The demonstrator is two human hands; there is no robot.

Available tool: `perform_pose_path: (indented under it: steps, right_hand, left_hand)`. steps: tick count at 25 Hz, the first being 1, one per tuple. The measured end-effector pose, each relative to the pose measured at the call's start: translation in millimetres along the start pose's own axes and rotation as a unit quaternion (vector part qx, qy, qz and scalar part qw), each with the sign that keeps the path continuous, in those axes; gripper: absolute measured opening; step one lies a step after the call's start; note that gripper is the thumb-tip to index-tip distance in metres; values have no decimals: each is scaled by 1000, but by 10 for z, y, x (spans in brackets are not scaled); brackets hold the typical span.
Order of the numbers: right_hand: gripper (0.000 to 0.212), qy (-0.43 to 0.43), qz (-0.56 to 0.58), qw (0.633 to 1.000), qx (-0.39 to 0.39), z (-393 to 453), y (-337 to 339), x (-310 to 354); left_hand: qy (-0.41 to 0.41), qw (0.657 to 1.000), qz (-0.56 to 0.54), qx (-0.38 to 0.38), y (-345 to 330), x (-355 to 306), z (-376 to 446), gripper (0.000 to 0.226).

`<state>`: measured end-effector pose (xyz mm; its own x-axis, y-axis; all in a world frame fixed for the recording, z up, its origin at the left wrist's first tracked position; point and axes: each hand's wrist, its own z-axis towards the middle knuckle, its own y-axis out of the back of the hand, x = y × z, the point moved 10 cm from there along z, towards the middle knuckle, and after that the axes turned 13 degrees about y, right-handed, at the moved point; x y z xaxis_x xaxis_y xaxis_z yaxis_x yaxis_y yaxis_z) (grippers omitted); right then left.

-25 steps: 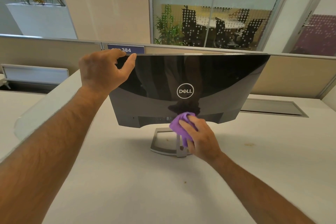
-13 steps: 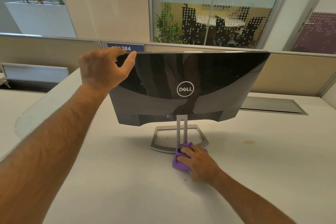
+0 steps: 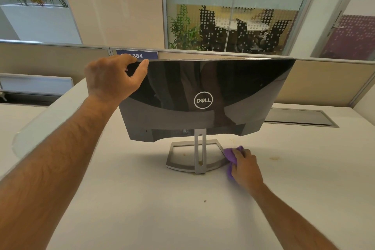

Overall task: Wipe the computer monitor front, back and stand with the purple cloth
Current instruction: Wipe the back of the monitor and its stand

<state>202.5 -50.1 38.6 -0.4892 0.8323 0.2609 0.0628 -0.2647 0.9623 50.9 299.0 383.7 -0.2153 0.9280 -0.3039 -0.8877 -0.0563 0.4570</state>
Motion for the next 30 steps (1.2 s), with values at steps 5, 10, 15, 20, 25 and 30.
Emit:
perform_pose_path:
  steps: [5, 10, 15, 20, 25, 30]
  right_hand:
    - [58, 68, -115, 990, 51, 35, -199, 540]
    - [60, 126, -132, 982, 58, -57, -321, 838]
    - [64, 180, -85, 979, 46, -225, -304, 811]
    - [54, 148, 32, 988, 1, -323, -126, 671]
    - [67, 135, -39, 990, 18, -314, -224, 774]
    - [51, 159, -33, 987, -21, -382, 34, 930]
  left_hand:
    - [-4, 1000, 6, 0, -9, -5, -16, 59]
    - [2, 1000, 6, 2, 1, -6, -5, 59]
    - [6, 1000, 2, 2, -4, -11, 1, 60]
    - [7, 1000, 2, 0, 0, -5, -5, 60]
    - [6, 1000, -2, 1, 7, -12, -12, 59]
    - [6, 1000, -1, -1, 26, -21, -4, 58]
